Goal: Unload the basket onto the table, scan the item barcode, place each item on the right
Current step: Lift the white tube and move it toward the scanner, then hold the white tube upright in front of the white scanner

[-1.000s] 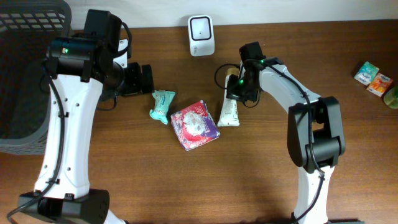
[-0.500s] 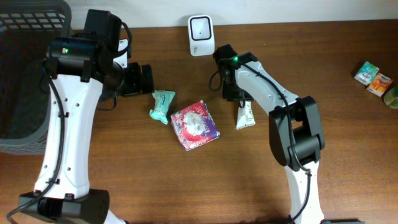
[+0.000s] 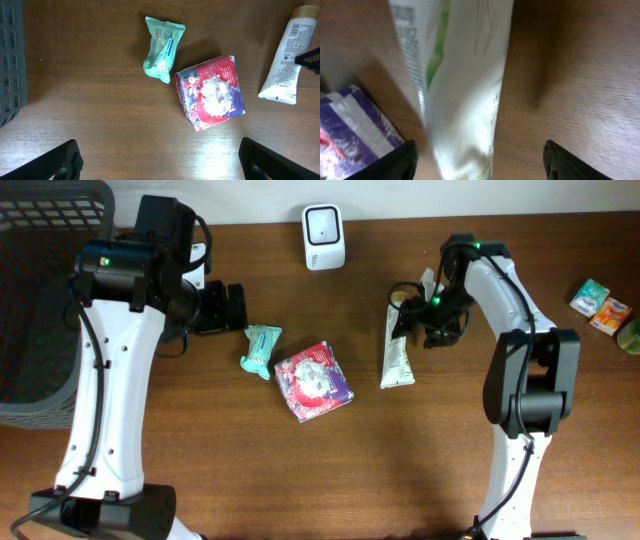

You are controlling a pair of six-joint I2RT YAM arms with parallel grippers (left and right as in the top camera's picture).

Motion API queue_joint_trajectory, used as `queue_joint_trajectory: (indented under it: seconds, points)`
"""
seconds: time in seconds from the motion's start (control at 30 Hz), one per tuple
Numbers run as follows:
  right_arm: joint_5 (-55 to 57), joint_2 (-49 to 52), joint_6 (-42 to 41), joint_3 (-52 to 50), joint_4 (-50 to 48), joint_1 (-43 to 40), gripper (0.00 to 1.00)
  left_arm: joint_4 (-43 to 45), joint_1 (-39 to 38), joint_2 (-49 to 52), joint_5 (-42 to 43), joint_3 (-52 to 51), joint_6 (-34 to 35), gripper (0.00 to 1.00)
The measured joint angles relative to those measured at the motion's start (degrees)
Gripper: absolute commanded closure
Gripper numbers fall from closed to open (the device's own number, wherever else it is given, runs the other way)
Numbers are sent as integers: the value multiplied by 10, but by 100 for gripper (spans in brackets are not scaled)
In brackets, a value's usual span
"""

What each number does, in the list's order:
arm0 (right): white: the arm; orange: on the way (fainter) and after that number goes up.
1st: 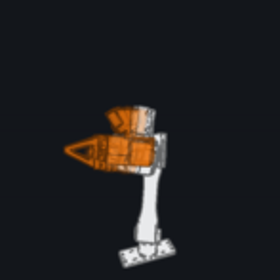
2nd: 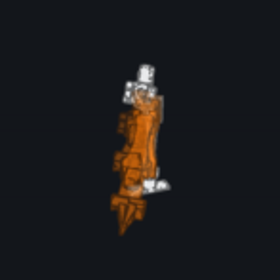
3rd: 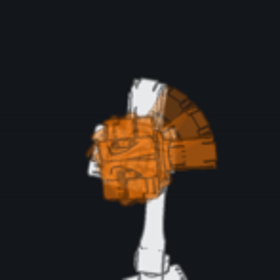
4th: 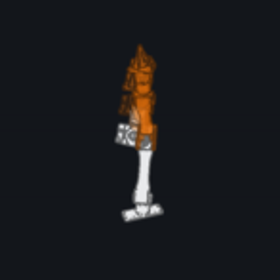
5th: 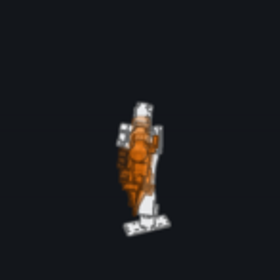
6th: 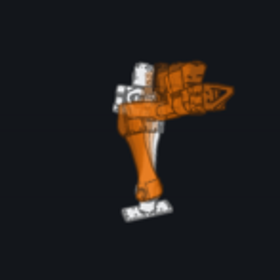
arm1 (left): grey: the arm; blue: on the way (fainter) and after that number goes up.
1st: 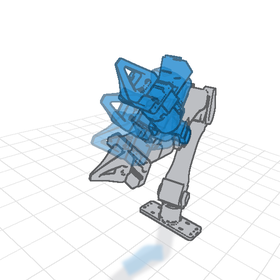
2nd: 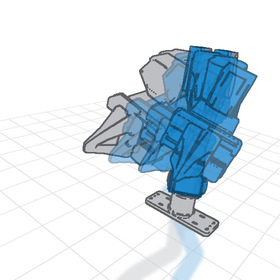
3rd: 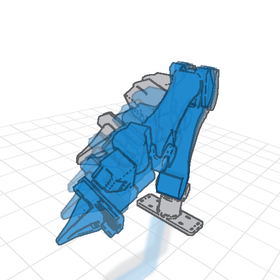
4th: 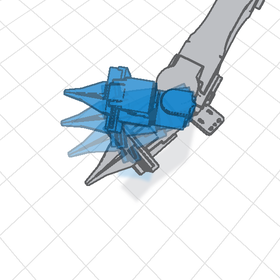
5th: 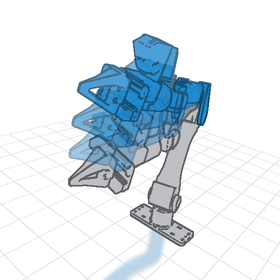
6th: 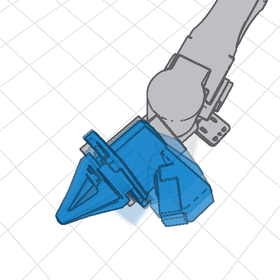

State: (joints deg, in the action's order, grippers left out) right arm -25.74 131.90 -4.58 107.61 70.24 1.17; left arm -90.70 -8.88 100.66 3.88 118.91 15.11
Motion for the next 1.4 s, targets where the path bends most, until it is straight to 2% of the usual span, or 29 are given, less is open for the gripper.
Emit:
queue_joint_trajectory:
  seconds: [0.13,0.17,0.2,0.3,0.37,0.47,0.57,0.8,1.0,1.1,1.23,1.4]
  points:
    - [-43,0,8,-57,-65,0,45,-1,0,0,0,0,0,1]
    - [-51,0,7,-59,-81,0,53,-1,0,0,0,0,0,1]
    - [-55,0,8,-66,-103,0,77,0,0,0,0,0,0,1]
    - [-78,-8,-19,-97,-159,0,81,-1,0,0,0,0,0,1]
    - [-119,-8,-28,-101,-179,0,93,-1,0,0,0,0,0,1]
    - [-219,-4,-31,-99,-221,1,94,-1,0,0,0,0,0,1]
    - [-324,0,8,-53,-237,13,95,-1,0,0,0,0,0,1]
    - [-384,5,48,149,-235,101,94,-1,0,0,0,0,0,1]
    - [-471,5,49,180,-223,103,96,-1,0,0,0,0,0,1]
    - [-459,-7,49,180,-203,103,96,-1,0,0,0,0,0,1]
    - [-378,-72,50,182,-125,105,96,0,0,0,0,0,0,1]
    - [-357,-77,67,182,-115,105,96,-1,0,0,0,0,0,1]
